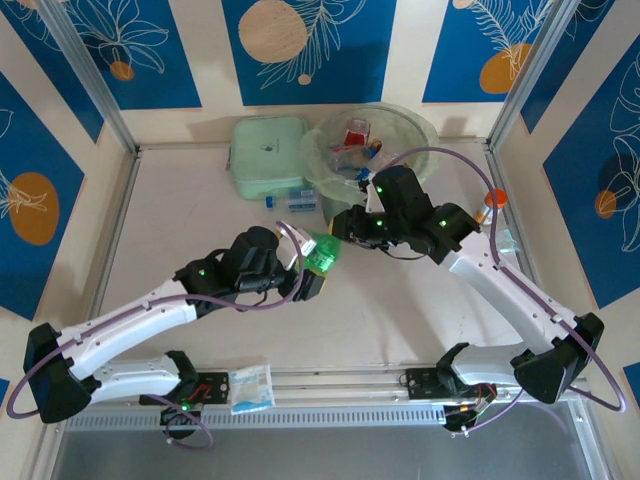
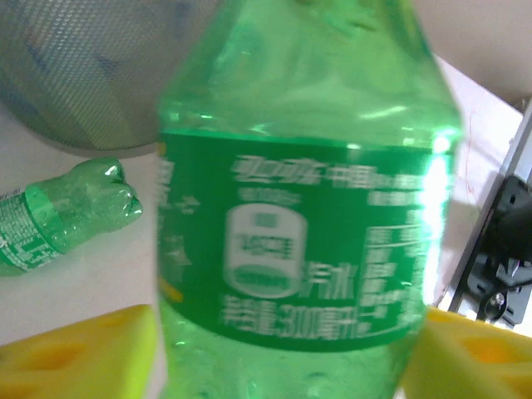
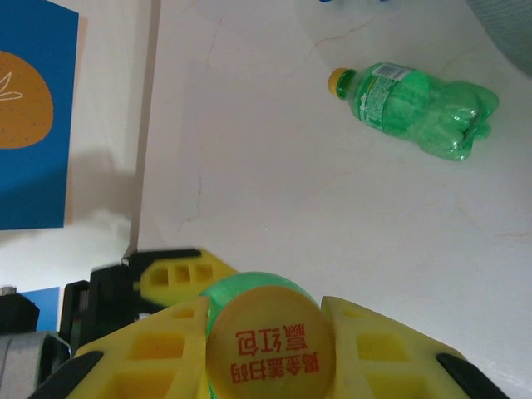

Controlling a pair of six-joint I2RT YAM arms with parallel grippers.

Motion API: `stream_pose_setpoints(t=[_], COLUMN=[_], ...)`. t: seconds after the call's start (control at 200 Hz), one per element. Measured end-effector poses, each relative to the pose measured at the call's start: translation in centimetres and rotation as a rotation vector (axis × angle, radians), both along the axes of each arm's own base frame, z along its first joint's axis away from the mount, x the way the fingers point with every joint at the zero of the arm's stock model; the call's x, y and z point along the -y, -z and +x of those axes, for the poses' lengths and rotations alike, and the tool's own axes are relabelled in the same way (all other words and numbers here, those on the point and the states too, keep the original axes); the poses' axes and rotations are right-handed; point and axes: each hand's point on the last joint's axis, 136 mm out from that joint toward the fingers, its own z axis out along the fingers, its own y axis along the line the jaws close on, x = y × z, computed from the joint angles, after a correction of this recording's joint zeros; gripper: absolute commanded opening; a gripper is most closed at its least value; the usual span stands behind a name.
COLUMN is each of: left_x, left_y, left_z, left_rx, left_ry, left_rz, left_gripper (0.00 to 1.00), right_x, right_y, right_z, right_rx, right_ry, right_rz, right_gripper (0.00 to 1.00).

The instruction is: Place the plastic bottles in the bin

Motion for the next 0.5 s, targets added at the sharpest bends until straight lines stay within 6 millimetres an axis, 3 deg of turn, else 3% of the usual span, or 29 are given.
stream_pose_setpoints(t=[0.1,0.17,0.395,0.5], left_x=[-0.3,-0.8,-3.9,-5.5], left_y=[0.0,0.0,-1.2,-1.0], left_z=[0.5,1.1,3.8,5.4], left_rx=[0.008,0.022,0.087,0.070], left_ry=[-0.036,-0.076,-0.281,-0.379], left_rz=[0.007,0.015,0.045,0.068], left_gripper=[0.99,0.99,0.99,0.99], right_x=[0.3,1.0,5.8,8.6], right_y=[-0.5,-2.0,-12.4,-15.6], right_z=[0.1,0.5,4.7,6.9], right_rx=[0.017,0.049,0.345,0.466], right_ry=[-0.004,0.006,0.163,0.271], right_rz=[-0.012,-0.013,0.025,0.023], right_gripper=[0.23,0.23,0.26,0.26])
